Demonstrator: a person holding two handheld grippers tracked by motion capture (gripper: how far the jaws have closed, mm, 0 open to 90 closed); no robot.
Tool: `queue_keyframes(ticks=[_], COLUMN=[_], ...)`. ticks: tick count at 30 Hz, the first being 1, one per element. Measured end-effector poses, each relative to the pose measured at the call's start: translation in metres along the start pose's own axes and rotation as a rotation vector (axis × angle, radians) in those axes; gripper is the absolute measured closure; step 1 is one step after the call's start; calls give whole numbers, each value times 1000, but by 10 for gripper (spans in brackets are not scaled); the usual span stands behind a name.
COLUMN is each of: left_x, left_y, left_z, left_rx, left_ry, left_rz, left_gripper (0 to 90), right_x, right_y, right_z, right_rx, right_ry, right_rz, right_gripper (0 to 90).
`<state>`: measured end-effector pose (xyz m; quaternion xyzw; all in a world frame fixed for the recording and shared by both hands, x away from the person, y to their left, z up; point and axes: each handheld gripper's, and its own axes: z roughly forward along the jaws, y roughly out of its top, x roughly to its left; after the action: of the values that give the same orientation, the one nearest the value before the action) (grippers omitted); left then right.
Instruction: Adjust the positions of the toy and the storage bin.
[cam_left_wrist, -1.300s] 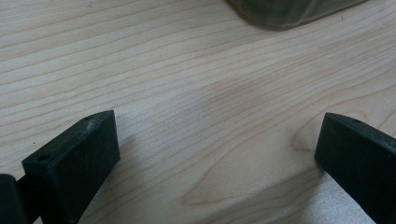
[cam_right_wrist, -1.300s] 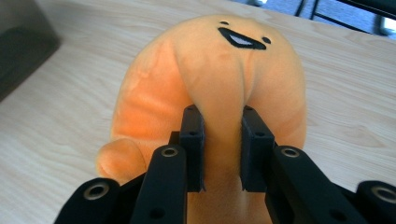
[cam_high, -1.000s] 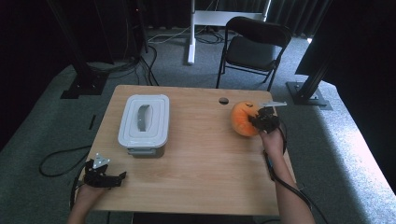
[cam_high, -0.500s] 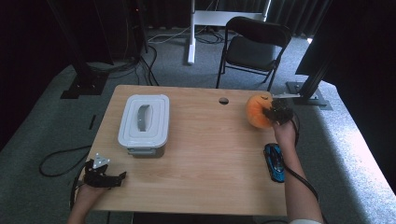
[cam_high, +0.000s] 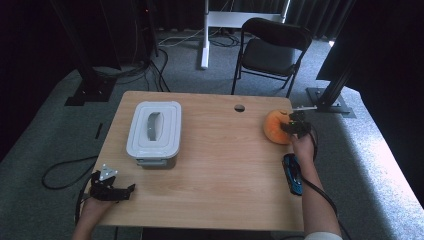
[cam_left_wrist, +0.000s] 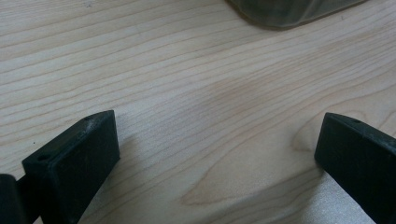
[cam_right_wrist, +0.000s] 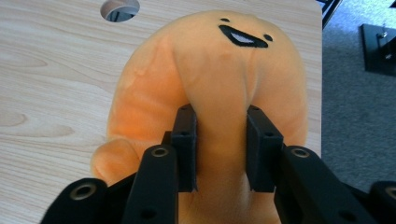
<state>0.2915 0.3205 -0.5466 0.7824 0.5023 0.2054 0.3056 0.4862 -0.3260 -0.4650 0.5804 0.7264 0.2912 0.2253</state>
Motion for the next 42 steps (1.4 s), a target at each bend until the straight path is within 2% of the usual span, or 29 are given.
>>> queue_keyframes(ticks=[3, 9, 11, 13, 16, 18, 19, 21, 22, 24, 27, 31, 36, 39, 42], left_x=[0, 0, 0, -1, 0, 1, 2, 4, 5, 7, 8, 12, 20, 27, 33], left_y=[0, 0, 0, 0, 0, 1, 1, 2, 3, 5, 8, 13, 20, 23, 25], left_z=[0, 0, 0, 0, 0, 0, -1, -3, -4, -6, -5, -2, 3, 7, 10], left_rx=[0, 0, 1, -1, -7, -7, -5, -18, -26, -46, -40, -48, -39, -40, -38], left_ry=[0, 0, 0, 2, 0, 2, 17, 39, 40, 35, 59, 66, 77, 85, 97], left_rz=[0, 0, 0, -6, -27, -43, -45, -54, -62, -75, -51, -45, -40, -53, -62], left_gripper=[3, 3, 3, 3, 2, 2, 2, 2, 2, 2, 2, 2, 2, 2, 2], right_x=[-1, 1, 1, 0, 1, 5, 8, 15, 19, 28, 43, 63, 89, 107, 124], right_y=[0, 1, 1, 1, 3, 4, 4, 4, 5, 5, 6, 6, 5, 4, 4], right_z=[-1, -5, -6, -12, -20, -23, -25, -27, -28, -29, -30, -29, -23, -18, -10], right_rx=[8, 9, 7, -17, -51, -54, -67, -82, -89, -112, -140, -167, -181, -176, -176], right_ry=[5, 7, 8, 14, 49, 69, 69, 72, 70, 97, 117, 161, 188, 197, 232], right_rz=[-3, -9, -4, 11, 28, 14, 7, -8, -26, -39, -63, -78, -102, -132, -149], right_gripper=[640, 485, 465, 374, 254, 155, 155, 129, 131, 132, 132, 127, 127, 127, 127])
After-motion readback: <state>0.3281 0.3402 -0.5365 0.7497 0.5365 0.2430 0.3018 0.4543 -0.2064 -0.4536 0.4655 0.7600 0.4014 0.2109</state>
